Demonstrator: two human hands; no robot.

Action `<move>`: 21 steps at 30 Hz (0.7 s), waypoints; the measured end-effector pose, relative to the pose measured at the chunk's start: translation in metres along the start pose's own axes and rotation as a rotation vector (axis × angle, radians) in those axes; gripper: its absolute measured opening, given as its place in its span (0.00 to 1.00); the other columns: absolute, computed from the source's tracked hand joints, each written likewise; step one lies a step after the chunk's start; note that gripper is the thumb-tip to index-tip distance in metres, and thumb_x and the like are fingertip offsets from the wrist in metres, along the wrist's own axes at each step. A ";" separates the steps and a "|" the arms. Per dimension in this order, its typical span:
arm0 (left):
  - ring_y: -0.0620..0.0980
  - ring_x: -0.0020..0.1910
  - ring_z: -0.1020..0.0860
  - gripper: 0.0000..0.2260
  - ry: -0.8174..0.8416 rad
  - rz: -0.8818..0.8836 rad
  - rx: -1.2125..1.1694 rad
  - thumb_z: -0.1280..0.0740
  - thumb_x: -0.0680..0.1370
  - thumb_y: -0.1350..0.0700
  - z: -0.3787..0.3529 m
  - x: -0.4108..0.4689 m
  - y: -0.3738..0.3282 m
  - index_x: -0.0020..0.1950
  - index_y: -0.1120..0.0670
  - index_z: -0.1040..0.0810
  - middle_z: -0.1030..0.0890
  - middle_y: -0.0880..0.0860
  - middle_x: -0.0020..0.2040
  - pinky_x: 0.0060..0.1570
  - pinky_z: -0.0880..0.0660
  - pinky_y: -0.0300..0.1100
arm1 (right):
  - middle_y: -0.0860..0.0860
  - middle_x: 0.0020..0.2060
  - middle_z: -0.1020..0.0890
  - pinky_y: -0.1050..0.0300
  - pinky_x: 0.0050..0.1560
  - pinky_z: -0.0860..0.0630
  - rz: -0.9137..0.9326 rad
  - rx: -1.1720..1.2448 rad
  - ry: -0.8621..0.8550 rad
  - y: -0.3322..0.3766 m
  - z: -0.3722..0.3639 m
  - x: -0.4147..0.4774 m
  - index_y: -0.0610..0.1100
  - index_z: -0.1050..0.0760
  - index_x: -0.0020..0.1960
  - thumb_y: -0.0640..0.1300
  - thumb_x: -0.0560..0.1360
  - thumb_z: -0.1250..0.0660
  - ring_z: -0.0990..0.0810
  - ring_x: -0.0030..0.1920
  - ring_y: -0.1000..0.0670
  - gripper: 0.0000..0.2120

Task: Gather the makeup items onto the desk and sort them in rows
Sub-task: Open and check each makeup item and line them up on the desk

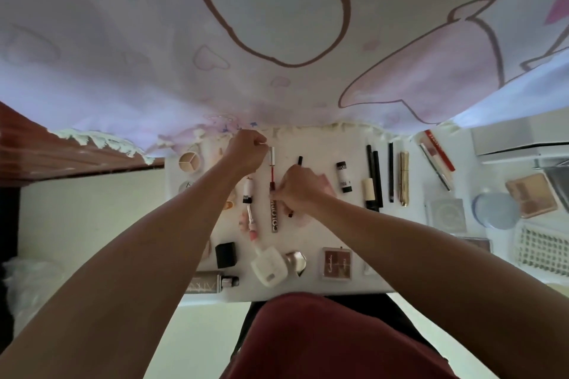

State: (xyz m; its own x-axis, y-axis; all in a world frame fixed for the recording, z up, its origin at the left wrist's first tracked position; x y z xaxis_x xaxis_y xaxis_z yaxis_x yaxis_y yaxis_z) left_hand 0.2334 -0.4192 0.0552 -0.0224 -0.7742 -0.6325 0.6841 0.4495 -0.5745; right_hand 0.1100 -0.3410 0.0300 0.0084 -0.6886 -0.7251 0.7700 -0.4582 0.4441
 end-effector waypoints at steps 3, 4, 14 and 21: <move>0.58 0.48 0.18 0.08 -0.069 0.011 -0.060 0.34 0.77 0.60 0.013 -0.004 0.004 0.55 0.55 0.20 0.18 0.54 0.50 0.49 0.20 0.48 | 0.49 0.31 0.16 0.50 0.40 0.17 -0.053 0.116 -0.153 -0.020 0.034 0.001 0.43 0.19 0.38 0.47 0.70 0.29 0.17 0.35 0.48 0.08; 0.57 0.46 0.17 0.08 -0.090 0.014 -0.076 0.34 0.77 0.60 0.018 -0.007 0.006 0.55 0.55 0.20 0.18 0.54 0.51 0.45 0.21 0.45 | 0.48 0.33 0.16 0.50 0.41 0.17 -0.080 0.123 -0.189 -0.027 0.043 0.001 0.43 0.19 0.39 0.48 0.70 0.28 0.17 0.37 0.47 0.08; 0.55 0.42 0.17 0.06 -0.162 0.007 -0.137 0.35 0.77 0.59 0.024 -0.064 0.047 0.49 0.50 0.20 0.18 0.51 0.44 0.45 0.19 0.48 | 0.49 0.34 0.24 0.56 0.35 0.29 -0.167 -0.122 -0.222 -0.012 0.059 0.014 0.45 0.31 0.37 0.50 0.74 0.31 0.24 0.36 0.47 0.14; 0.52 0.42 0.18 0.06 -0.157 -0.046 -0.107 0.34 0.77 0.58 0.023 -0.101 0.068 0.52 0.52 0.19 0.17 0.51 0.43 0.49 0.22 0.45 | 0.45 0.34 0.17 0.57 0.33 0.25 -0.171 0.248 -0.211 -0.009 0.067 0.002 0.38 0.22 0.37 0.44 0.72 0.31 0.22 0.30 0.48 0.10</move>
State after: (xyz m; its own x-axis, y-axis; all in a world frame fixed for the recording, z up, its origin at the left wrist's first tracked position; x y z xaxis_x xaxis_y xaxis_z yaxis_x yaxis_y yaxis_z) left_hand 0.2992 -0.3207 0.0924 0.0679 -0.8513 -0.5203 0.6033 0.4503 -0.6582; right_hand 0.0603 -0.3754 0.0596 -0.2581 -0.6793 -0.6869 0.5705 -0.6810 0.4591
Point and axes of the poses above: each hand's wrist, its own x-axis towards the middle knuckle, its own z-axis out of the back of the hand, y = z × x, the point moved 5 cm from there along x, towards the middle knuckle
